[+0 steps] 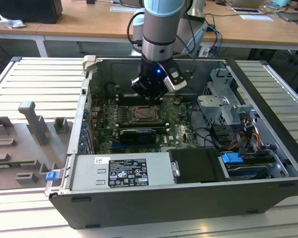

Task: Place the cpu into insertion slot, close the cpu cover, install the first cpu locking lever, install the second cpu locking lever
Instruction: 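Install the second cpu locking lever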

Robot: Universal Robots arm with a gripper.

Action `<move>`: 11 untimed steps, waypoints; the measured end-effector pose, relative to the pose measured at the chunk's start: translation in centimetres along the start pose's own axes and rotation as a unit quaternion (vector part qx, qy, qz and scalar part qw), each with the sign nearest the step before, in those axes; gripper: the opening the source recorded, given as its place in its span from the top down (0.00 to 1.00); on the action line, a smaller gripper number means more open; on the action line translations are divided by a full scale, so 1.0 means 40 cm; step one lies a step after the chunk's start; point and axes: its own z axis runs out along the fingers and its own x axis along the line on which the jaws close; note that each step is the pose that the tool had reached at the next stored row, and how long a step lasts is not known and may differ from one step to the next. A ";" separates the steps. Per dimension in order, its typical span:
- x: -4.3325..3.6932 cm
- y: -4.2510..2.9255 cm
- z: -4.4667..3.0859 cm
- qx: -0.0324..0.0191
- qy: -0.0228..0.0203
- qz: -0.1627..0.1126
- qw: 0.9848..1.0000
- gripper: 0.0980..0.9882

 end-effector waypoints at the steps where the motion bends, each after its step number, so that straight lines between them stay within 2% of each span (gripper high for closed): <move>1: 0.000 0.000 -0.007 0.000 0.000 0.000 1.000 0.99; 4: 0.000 -0.003 -0.010 0.000 0.000 0.000 1.000 0.99; 11: 0.002 -0.026 -0.012 0.000 0.000 0.000 1.000 0.99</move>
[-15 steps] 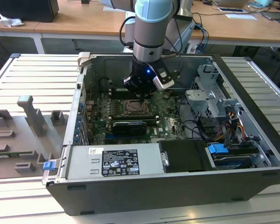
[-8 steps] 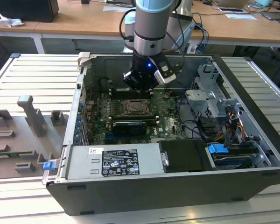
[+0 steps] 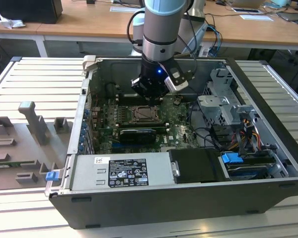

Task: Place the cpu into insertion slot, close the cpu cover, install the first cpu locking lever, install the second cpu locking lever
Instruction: 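Install the second cpu locking lever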

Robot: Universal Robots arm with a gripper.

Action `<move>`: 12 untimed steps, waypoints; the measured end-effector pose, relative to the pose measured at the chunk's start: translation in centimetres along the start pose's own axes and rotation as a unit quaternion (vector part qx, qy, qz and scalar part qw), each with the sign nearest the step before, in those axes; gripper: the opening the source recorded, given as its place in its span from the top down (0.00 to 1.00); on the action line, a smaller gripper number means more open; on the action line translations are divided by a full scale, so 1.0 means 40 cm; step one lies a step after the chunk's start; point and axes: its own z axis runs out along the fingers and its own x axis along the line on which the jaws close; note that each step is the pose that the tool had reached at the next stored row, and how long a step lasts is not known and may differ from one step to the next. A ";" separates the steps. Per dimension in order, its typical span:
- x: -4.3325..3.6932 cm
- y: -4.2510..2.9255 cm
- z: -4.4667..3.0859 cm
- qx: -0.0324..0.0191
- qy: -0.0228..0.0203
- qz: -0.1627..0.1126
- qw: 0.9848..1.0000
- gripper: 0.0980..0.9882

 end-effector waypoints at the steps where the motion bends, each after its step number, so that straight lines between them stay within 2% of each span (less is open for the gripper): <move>1: 0.000 -0.004 0.000 0.000 0.000 0.000 1.000 0.99; 12: 0.002 -0.037 -0.003 0.000 0.000 0.000 1.000 0.99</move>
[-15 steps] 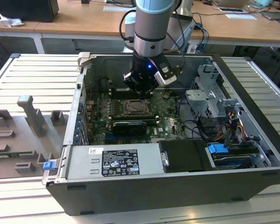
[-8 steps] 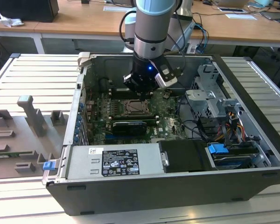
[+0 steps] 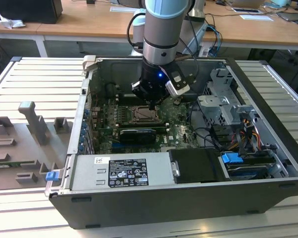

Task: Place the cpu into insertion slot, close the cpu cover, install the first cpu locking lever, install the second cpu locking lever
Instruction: 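Install the second cpu locking lever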

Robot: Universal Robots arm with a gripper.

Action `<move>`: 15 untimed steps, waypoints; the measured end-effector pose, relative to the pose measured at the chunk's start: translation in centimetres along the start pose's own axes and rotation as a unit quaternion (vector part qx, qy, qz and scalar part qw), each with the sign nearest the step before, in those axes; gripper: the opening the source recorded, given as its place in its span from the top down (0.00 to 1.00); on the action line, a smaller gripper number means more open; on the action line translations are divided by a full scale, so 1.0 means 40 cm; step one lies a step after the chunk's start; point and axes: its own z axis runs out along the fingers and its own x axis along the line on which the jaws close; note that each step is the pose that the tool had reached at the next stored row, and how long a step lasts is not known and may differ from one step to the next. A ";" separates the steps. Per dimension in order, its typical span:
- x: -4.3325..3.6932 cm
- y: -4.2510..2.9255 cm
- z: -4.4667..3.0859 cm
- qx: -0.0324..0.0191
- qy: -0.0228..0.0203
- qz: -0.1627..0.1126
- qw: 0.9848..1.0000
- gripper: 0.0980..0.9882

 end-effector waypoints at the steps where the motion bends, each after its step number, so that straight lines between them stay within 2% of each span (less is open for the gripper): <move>1: 0.000 -0.003 0.000 0.000 0.000 0.000 1.000 0.99; 5: 0.001 -0.012 -0.004 0.000 0.000 0.000 1.000 0.99; 8: 0.001 -0.011 -0.022 0.000 0.000 0.000 1.000 0.99; 11: 0.001 -0.017 -0.023 0.000 0.000 0.000 1.000 0.99; 15: 0.003 -0.040 -0.024 0.000 0.000 0.000 1.000 0.99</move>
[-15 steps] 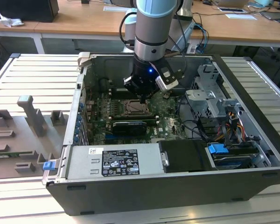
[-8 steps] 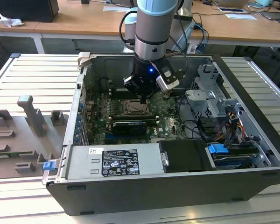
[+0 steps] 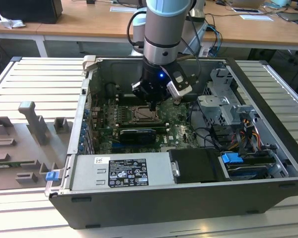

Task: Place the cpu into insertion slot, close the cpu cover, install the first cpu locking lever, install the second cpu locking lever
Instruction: 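Install the second cpu locking lever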

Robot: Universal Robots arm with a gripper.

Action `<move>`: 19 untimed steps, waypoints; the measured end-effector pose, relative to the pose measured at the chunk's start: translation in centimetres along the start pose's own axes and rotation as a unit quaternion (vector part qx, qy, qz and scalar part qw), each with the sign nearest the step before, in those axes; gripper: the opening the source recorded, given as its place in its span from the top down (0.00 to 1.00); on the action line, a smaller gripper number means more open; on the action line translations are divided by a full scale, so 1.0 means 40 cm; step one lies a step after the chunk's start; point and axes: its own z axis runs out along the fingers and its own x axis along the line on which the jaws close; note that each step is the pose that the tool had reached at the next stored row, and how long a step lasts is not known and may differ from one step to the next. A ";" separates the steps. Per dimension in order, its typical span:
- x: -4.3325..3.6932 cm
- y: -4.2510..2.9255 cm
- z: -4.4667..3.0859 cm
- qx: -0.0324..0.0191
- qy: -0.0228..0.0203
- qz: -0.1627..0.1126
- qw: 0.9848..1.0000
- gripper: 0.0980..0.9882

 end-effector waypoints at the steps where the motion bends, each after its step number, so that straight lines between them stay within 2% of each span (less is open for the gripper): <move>1: 0.000 -0.005 0.001 0.000 0.000 0.000 1.000 0.99; 3: 0.001 -0.010 0.003 -0.002 0.002 0.000 1.000 0.99; 4: 0.001 -0.014 0.004 -0.006 0.003 0.000 1.000 0.99; 6: 0.002 -0.024 0.006 -0.008 0.003 0.000 1.000 0.99; 8: 0.005 -0.035 0.010 -0.009 0.003 0.001 1.000 0.99; 13: 0.018 -0.038 0.017 -0.009 0.003 0.004 1.000 0.99; 19: 0.058 -0.048 0.017 -0.010 0.003 0.004 1.000 0.99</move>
